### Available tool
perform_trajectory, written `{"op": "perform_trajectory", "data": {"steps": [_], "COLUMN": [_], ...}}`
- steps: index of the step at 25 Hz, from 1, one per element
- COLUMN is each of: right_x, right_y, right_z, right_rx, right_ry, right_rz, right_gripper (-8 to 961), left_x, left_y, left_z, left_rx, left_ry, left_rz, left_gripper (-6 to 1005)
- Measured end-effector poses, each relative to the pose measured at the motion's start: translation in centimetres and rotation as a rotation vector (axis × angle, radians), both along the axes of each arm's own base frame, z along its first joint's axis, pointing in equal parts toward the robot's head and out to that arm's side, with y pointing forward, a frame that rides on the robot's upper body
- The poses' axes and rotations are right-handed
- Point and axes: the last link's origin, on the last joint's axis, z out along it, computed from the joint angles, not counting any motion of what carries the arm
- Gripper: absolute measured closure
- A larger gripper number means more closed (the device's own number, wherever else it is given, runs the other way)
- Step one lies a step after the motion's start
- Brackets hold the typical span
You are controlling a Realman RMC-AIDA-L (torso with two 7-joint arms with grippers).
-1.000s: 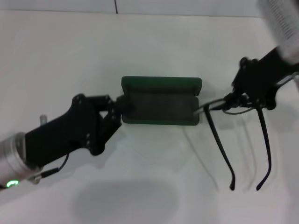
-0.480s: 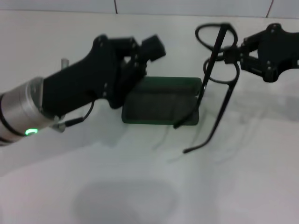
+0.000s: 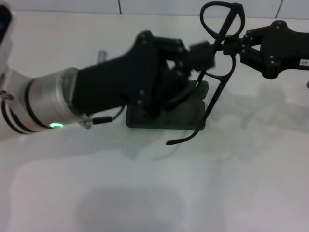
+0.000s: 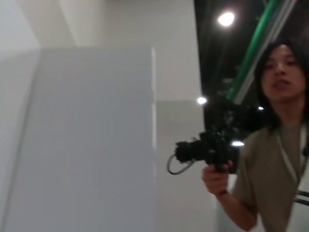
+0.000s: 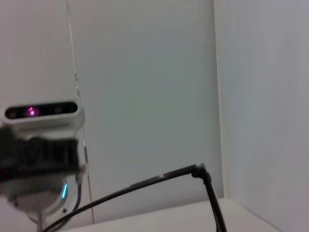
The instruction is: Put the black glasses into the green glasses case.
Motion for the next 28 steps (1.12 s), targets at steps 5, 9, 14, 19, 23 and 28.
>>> {"op": "perform_trajectory", "data": {"steps": [5, 9, 14, 19, 23, 28], "right_x": [-0.3, -0.6, -1.3, -1.6, -1.6, -1.6], "right_y": [0.3, 0.0, -0.5, -1.2, -1.5, -1.9], "right_z": [-0.3, -0.5, -1.2, -1.5, -1.5, -1.6], "right_rx": [-0.021, -0.038, -0.075, -0.108, -0.13, -0.146], "right_ry": [0.029, 0.034, 0.05, 0.07, 0.097, 0.101], "right_rz": [0.0, 0.016, 0.046, 0.07, 0.081, 0.09], "right_gripper": [905, 906, 906, 906, 906, 907], "left_x": [0.5, 0.5, -0.1, -0.4, -0.7, -0.8], "left_y": [-0.3, 0.0, 0.5, 0.4, 0.4, 0.4], "left_z": [-1.1, -1.6, -2.3, -2.9, -3.1, -3.2], "left_rx": [-0.011, -0.01, -0.005, -0.017, -0.021, -0.021], "left_ry": [0.022, 0.046, 0.092, 0.113, 0.123, 0.124], "left_rz": [-0.019, 0.002, 0.062, 0.084, 0.102, 0.105], "left_gripper": [978, 979, 979, 979, 979, 979]}}
